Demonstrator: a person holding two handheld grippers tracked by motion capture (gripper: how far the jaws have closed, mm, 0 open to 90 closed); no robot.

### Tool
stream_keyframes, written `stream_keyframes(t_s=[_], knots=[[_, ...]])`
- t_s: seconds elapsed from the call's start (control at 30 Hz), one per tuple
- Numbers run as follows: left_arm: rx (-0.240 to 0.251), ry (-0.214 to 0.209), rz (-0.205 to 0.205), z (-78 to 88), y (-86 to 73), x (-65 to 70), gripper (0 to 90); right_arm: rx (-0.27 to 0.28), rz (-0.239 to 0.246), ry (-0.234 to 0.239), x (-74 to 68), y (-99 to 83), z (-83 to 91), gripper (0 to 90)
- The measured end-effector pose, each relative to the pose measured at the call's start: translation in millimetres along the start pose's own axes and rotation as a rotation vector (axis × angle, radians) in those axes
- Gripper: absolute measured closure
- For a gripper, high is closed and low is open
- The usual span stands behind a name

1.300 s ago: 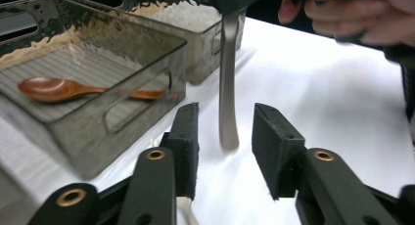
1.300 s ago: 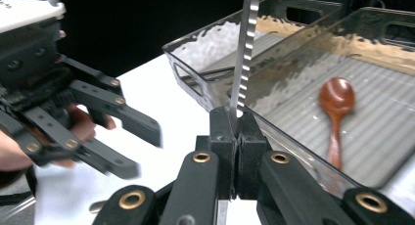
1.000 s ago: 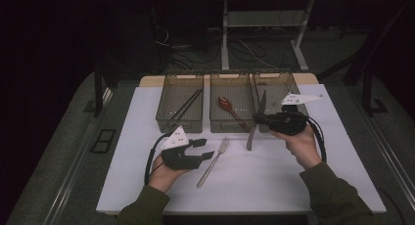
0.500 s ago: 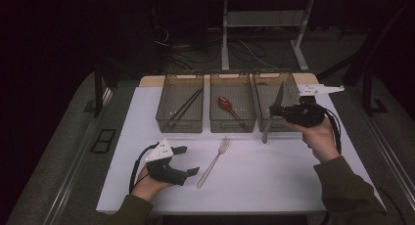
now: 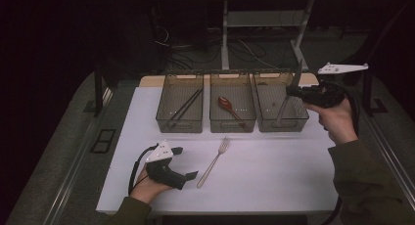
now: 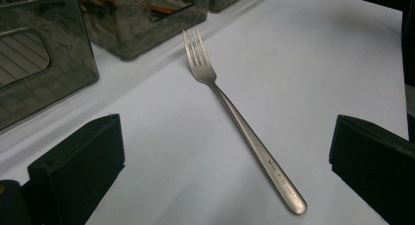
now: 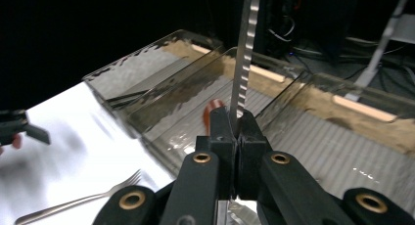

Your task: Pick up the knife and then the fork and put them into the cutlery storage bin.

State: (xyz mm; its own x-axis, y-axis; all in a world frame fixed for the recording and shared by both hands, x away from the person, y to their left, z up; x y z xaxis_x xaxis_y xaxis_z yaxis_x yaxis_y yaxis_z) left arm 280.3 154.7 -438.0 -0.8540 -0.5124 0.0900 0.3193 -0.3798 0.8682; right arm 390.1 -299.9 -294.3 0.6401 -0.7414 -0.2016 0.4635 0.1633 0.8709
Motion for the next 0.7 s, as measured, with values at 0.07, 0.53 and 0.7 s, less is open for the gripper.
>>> stream_keyframes(t_s=[0.07,0.53,0.7], knots=[[0.002,0.005,0.013,-0.2,0.8,1.1,0.0,-0.002,0.002,-0.017,5.4,6.0,0.9,87.5],[0.005,0.004,-0.006,1.4,1.9,3.1,0.0,-0.079,-0.033,-0.178,60.8,17.2,-16.3,87.6],[0.009,0.004,-0.006,2.0,1.6,2.1,0.0,-0.140,-0.044,-0.197,72.0,7.6,-22.0,87.5]])
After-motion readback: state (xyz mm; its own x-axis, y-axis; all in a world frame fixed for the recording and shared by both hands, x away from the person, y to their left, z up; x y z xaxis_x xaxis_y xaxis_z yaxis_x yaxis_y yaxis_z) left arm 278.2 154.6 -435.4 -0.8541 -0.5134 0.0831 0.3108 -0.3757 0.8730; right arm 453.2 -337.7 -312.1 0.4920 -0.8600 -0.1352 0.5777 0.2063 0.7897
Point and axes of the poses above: each handheld gripper's, and its own axes: z roughly backward along the jaws, y roughly out of its top, x roughly to its right, the point moved 1 cm from there along -z, roughly forward along the jaws, and after that the axes turned 2 degrees about -z, right-handed, at the moved point
